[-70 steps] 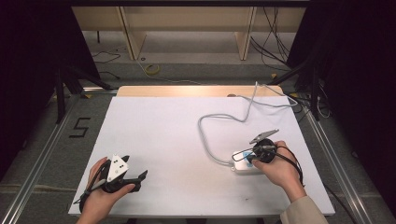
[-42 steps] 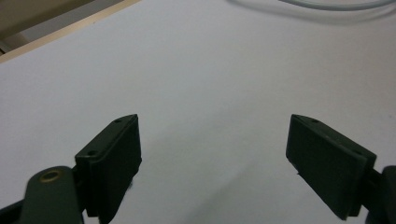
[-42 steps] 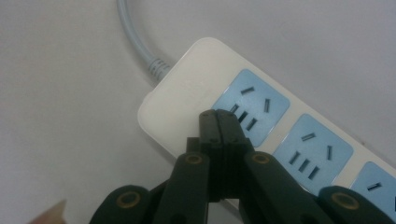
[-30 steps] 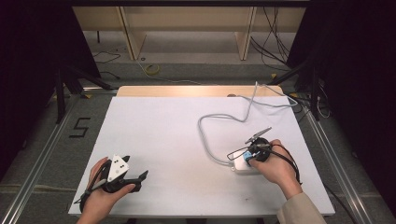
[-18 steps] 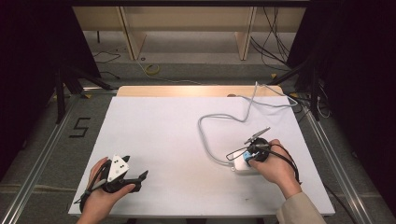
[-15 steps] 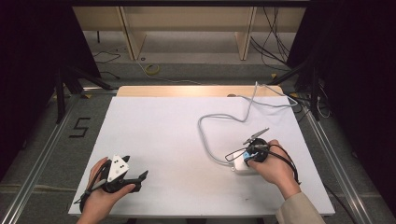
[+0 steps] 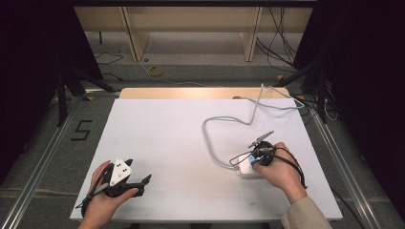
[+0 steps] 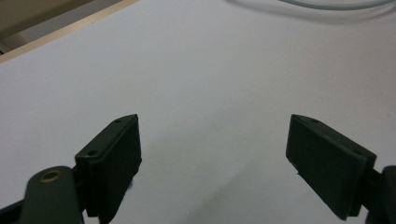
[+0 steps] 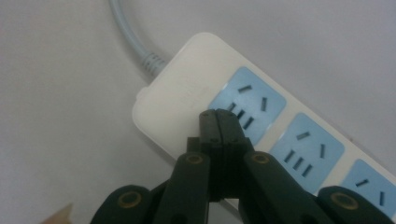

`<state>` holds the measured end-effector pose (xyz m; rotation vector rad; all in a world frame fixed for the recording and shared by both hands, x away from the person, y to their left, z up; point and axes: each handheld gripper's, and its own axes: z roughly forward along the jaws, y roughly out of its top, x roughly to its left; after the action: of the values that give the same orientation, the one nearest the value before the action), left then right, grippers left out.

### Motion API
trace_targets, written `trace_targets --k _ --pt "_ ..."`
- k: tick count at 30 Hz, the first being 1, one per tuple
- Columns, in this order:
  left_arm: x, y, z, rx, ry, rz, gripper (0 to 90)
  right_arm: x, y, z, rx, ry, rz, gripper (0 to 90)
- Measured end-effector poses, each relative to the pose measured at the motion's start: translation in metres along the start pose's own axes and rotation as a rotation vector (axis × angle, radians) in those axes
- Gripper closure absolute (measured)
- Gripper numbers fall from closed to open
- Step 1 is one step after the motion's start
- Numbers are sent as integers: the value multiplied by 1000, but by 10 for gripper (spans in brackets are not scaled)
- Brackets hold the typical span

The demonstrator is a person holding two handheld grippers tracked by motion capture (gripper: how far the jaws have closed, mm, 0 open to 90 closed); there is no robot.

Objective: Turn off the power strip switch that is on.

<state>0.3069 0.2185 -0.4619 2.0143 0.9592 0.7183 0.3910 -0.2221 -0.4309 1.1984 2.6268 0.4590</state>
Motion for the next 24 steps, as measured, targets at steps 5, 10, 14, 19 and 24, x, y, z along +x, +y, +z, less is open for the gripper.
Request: trace_targets --k 5,10,14,19,24 --pt "0 0 0 1 0 1 178 -2 -2 0 7 -12 0 900" --pt "0 0 0 0 0 -1 179 2 0 0 -3 0 -11 900" --pt "0 0 0 3 0 3 179 2 1 0 6 0 -9 900" --pt "0 0 0 2 0 3 179 2 0 0 7 1 2 900" --pt "-1 0 0 1 1 3 179 2 0 0 9 0 7 900"
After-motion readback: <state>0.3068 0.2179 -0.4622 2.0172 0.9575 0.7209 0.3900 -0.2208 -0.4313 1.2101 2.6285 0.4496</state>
